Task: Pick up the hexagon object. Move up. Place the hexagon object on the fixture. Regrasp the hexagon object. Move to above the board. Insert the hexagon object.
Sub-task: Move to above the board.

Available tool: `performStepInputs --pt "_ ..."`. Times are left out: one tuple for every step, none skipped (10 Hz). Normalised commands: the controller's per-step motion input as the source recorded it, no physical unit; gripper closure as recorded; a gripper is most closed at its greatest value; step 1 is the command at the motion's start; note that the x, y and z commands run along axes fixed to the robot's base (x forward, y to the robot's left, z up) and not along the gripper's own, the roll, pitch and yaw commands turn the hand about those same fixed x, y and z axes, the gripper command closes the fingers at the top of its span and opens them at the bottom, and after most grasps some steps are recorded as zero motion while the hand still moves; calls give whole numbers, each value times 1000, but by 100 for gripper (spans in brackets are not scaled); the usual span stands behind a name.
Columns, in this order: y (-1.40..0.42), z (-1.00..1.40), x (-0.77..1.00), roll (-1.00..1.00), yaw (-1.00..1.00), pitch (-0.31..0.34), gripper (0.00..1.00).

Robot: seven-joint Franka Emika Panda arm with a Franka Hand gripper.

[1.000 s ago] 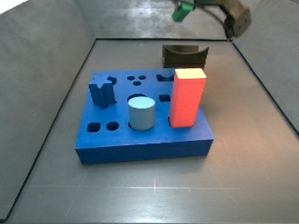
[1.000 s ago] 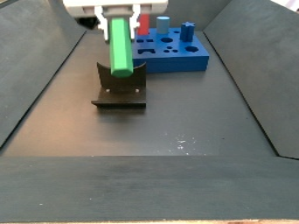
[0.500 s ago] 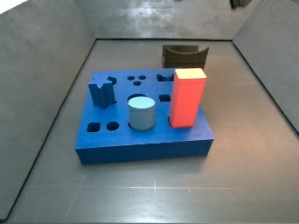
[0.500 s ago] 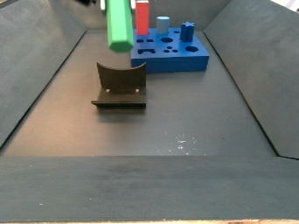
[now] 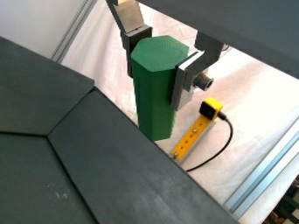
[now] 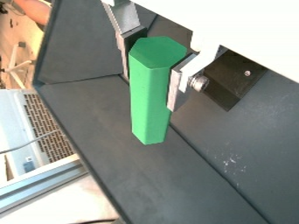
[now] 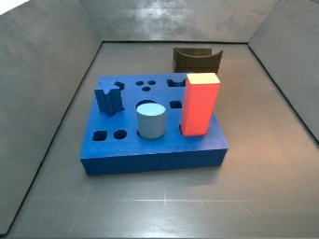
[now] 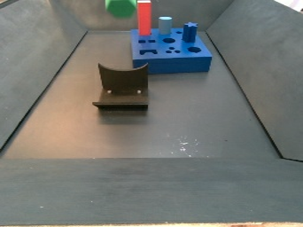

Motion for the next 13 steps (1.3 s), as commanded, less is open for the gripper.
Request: performStepInputs --pt "7 356 -25 -69 12 54 100" --pt "-1000 131 -368 -1000 -129 -40 100" --pt "-1000 118 -367 -1000 -132 -47 100" --pt "-1000 127 -387 -1000 -135 -49 100" --pt "-1000 120 -393 -1000 -142 -50 100" --pt "-1000 120 -393 -1000 -148 -43 100" --pt "-1000 121 -397 -1000 -153 -29 100" --pt "-1000 121 -400 -1000 -153 -23 100" --pt "-1000 120 -415 -1000 -157 -17 100" --pt "-1000 120 -427 -1000 -157 -15 100" --pt "-1000 120 -434 -1000 -155 -17 100" --pt "-1000 115 -454 -1000 -148 -12 100" --pt "-928 107 -432 -876 -125 -9 100"
